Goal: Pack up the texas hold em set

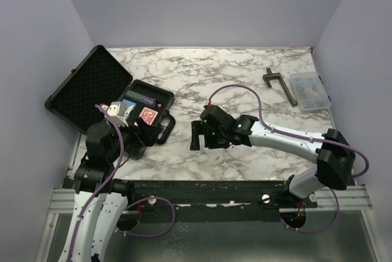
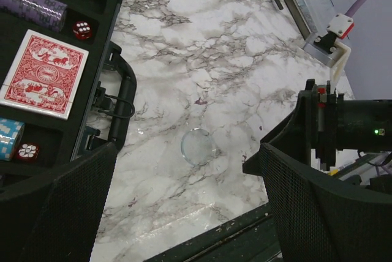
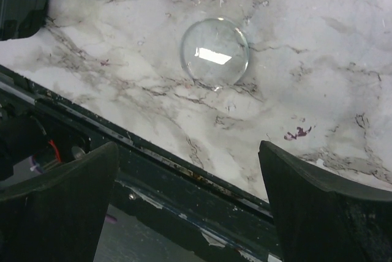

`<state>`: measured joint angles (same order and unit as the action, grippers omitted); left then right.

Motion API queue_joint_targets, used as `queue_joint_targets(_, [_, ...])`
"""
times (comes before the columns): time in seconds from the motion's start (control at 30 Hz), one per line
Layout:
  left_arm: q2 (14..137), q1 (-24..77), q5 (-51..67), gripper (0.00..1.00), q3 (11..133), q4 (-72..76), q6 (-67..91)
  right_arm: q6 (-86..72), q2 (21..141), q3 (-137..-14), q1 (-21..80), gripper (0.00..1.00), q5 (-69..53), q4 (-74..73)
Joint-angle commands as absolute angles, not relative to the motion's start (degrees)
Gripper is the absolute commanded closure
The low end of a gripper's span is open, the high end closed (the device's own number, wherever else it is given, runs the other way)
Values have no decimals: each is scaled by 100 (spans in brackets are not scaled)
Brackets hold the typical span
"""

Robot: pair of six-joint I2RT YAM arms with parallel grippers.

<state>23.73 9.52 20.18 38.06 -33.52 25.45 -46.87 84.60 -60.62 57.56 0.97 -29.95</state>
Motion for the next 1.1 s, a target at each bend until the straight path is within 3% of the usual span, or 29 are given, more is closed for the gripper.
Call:
queue_joint_targets(0.0, [2130,976,1657,3,3771,-3339,2557,-4627,8999,-6621,5977,0,668,-3346])
queue_joint_targets(0.4, [1771,976,1321,3,3780,-3423,2608,-4612,10154,-7681,6352,0,1403,-3980])
queue_joint_targets(1.07, [1626,975,1188,3,3788,-3458,2619,-4607,11365,-8424,6525,0,1946,-4378])
